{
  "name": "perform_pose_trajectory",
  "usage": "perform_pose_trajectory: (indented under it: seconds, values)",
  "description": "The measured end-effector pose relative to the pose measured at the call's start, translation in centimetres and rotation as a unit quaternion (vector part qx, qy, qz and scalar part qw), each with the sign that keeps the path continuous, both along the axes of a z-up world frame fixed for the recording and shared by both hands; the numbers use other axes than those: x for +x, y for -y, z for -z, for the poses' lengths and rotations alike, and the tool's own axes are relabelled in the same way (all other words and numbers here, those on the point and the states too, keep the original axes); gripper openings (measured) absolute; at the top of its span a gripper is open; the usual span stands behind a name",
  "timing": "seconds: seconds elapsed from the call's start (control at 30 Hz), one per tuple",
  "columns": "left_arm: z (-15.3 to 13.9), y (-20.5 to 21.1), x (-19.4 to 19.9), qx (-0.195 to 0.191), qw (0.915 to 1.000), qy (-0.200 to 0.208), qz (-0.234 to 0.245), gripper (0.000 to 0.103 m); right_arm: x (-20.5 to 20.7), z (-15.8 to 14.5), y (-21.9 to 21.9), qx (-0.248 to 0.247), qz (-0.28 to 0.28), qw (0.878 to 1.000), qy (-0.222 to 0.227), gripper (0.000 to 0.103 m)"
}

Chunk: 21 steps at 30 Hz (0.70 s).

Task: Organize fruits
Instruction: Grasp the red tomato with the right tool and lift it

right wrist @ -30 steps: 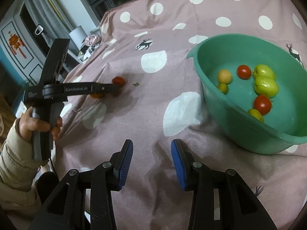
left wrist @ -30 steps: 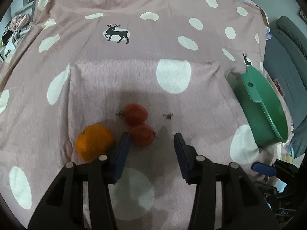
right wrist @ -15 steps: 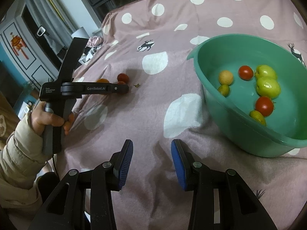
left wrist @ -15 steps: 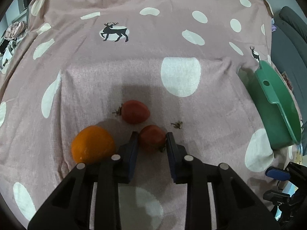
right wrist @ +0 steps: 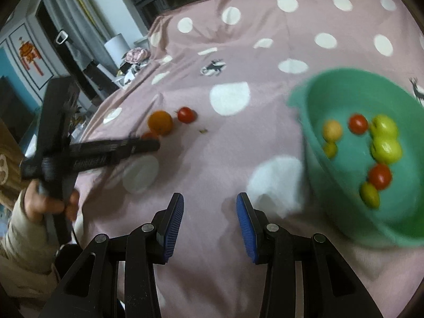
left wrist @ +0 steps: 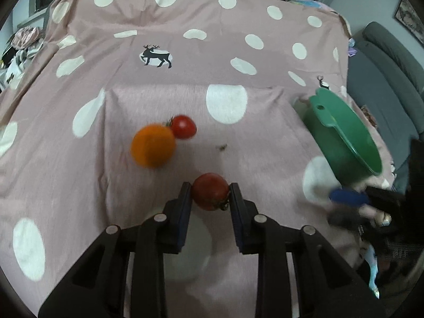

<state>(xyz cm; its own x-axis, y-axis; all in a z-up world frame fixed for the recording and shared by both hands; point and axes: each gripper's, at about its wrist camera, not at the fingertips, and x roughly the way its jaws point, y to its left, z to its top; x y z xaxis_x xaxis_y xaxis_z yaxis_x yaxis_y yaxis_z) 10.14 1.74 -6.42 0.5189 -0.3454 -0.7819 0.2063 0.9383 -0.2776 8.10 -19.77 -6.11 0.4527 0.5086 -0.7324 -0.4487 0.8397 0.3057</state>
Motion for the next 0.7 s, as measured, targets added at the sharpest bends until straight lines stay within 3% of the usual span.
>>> perform_pose_trajectory:
  seconds: [0.2,0.4,0.7]
  values:
    - [0.5,-1.5,-2.6,-0.025,0.9997,-0.006,-0.004,0.028,2.9,-1.3,-4.2,-0.027,-0.035,0.999,0.023,0.042]
    - [0.4,-2.4,-3.5,-0.038,0.9993,0.001,-0.004,0.028,6.7,-2.0,-9.4,-0.086,-0.064,0.993,0.054,0.042]
    - [0.7,-3.2,-3.4,-0.052,0.9986,0.002,0.006,0.028,10.9,0.8,-12.6,-0.141,-0.075,0.987,0.025,0.042]
